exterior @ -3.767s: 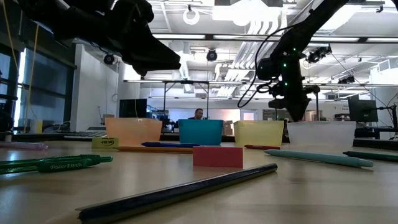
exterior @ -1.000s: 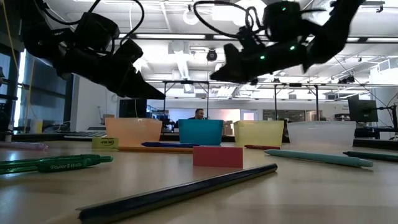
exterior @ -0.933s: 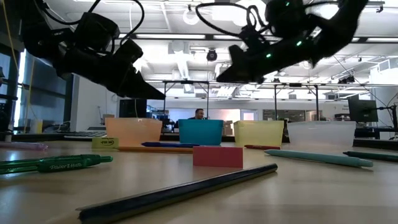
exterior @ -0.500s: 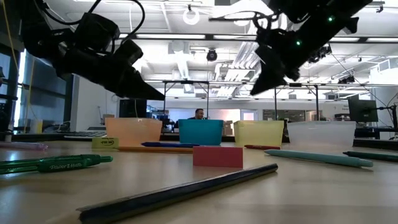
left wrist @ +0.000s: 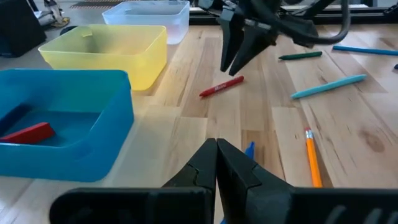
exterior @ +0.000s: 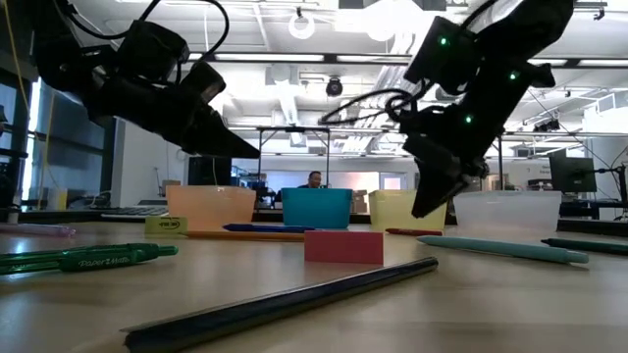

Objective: Sort crayons/erasers/pens/pencils in bins
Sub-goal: Put the red crayon into the orange bin

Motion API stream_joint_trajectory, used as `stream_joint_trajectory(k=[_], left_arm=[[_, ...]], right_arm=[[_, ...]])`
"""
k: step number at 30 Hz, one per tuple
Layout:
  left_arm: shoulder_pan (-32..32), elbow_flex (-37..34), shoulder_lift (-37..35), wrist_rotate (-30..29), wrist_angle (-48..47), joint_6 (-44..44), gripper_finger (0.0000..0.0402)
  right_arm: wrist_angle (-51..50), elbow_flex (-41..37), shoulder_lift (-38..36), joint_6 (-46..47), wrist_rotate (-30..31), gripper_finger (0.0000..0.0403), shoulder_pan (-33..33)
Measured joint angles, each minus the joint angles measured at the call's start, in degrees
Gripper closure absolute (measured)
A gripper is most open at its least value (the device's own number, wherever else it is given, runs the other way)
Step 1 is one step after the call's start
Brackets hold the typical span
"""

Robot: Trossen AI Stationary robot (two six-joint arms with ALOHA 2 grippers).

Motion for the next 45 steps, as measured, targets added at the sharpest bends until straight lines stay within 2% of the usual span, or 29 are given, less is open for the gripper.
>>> stream_joint_trajectory(k=[5, 9, 17, 25, 29, 32, 38, 45], left_arm=[[-0.1, 0.0, 0.0, 0.0, -0.5, -0.7, 0.0401], [-0.8, 0.0, 0.0, -0.2, -1.6, -1.2, 0.0401], [-2.6, 0.0, 0.0, -0.2, -2.3, -6.4, 0.0401], [-2.6, 0.0, 0.0, 0.3, -2.7, -16.5, 0.0401], [-2.6, 0.0, 0.0, 0.9, -2.7, -19.5, 0.0391], [-2.6, 0.0, 0.0, 3.5, -2.4, -21.4, 0.0376], [-3.6, 0.0, 0.0, 7.0, 5.0, -26.0, 0.0335], [-4.4, 0.0, 0.0, 7.1, 15.0, -34.1, 0.0279]], right_arm=[[0.0, 0.0, 1.3, 1.3, 0.0, 0.0295, -0.1], [0.5, 0.0, 2.3, 2.3, -1.2, 0.0291, -0.1], [0.6, 0.3, 5.6, 3.9, -1.7, 0.0323, 0.1], [0.6, 0.2, 6.0, 3.6, -1.8, 0.0391, 0.0], [1.9, 0.0, 5.5, 3.2, -1.8, 0.0393, 0.3], [3.7, -0.3, 4.4, 2.3, -0.7, 0.039, 1.3], [16.5, -0.1, 2.9, -0.5, 1.6, 0.04, 3.8], [38.0, -0.1, 2.9, -6.0, 2.2, 0.0399, 5.2]])
